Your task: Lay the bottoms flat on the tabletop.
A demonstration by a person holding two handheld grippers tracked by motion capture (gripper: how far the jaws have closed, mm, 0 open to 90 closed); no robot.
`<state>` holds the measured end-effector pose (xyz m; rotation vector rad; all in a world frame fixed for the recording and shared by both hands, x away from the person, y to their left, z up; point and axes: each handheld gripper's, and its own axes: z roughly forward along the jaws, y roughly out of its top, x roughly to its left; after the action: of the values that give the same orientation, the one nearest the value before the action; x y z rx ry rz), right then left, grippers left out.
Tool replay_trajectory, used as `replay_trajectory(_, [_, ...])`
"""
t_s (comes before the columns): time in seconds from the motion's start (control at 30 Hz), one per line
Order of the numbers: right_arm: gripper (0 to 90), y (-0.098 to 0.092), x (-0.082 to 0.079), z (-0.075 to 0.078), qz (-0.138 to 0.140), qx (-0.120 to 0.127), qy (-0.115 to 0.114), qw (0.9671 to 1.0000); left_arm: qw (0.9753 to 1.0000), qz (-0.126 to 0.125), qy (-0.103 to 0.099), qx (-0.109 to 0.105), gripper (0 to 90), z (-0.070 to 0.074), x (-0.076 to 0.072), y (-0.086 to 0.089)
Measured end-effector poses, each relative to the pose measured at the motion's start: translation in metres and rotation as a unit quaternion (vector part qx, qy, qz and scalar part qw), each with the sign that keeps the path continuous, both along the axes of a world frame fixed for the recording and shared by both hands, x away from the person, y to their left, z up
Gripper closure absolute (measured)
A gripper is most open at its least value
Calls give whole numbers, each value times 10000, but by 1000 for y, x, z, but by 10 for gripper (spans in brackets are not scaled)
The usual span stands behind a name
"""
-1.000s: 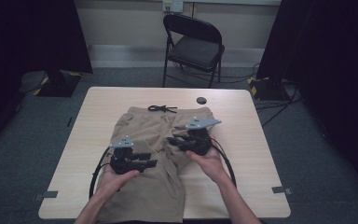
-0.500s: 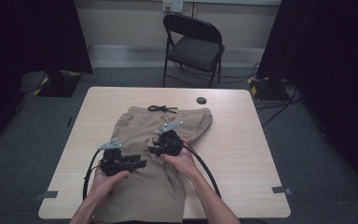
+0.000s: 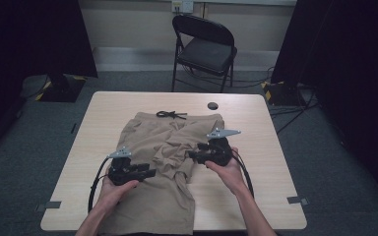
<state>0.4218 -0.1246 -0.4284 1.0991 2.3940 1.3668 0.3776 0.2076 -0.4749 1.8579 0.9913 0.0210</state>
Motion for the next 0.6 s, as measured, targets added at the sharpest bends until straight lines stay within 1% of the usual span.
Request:
replay_trajectory(0.07, [464, -2, -4, -14, -22, -44, 90, 9999, 10000, -20, -13, -26, 518, 1, -1, -1])
replay_trajectory(0.1, [469, -2, -6, -19, -42, -14, 156, 9999, 10000, -20, -17, -29, 512, 1, -1, -2])
replay_trajectory(0.13, [471, -1, -9, -24, -31, 63, 175, 9998, 10000, 0, -28, -60, 500, 1, -1, -2])
replay_trajectory(0.17, [469, 0, -12, -27, 10, 86, 213, 9997, 10000, 10, -29, -90, 483, 1, 0, -4])
replay_trajectory(0.23, [462, 3, -15, -34, 17, 84, 264, 9996, 10000, 31, -12, -59, 442, 0, 3, -7])
replay_trajectory(0.27, [462, 5, -14, -37, 2, 80, 285, 9996, 10000, 29, -2, -77, 427, -1, 4, -9])
replay_trajectory(0.33, [469, 7, -11, -41, -24, 163, 377, 9992, 10000, -20, 37, 16, 424, -3, 6, -15])
replay_trajectory(0.37, [484, 10, -10, -43, -34, 158, 353, 9992, 9999, -70, 29, 89, 424, -5, 6, -18])
replay_trajectory(0.4, [533, 12, -10, -43, -25, 136, 330, 9994, 9998, -112, 49, 151, 435, -6, 7, -21])
replay_trajectory(0.43, [604, 14, -11, -42, 18, 147, 246, 9996, 9997, -152, 53, 201, 463, -8, 8, -23])
replay_trajectory(0.47, [668, 16, -12, -41, 39, 177, 213, 9996, 9996, -150, 64, 251, 506, -9, 9, -25])
replay_trajectory(0.5, [745, 17, -13, -40, 54, 213, 166, 9996, 9996, -129, 44, 265, 570, -10, 10, -25])
replay_trajectory(0.53, [789, 18, -16, -38, 129, 261, 132, 9995, 9998, -94, 1, 166, 662, -10, 11, -23])
replay_trajectory(0.57, [828, 19, -19, -35, 193, 271, 93, 9994, 10000, -66, 16, 27, 712, -10, 13, -21])
replay_trajectory(0.6, [856, 20, -22, -33, 257, 257, 36, 9993, 10000, -24, -21, -71, 796, -8, 14, -18])
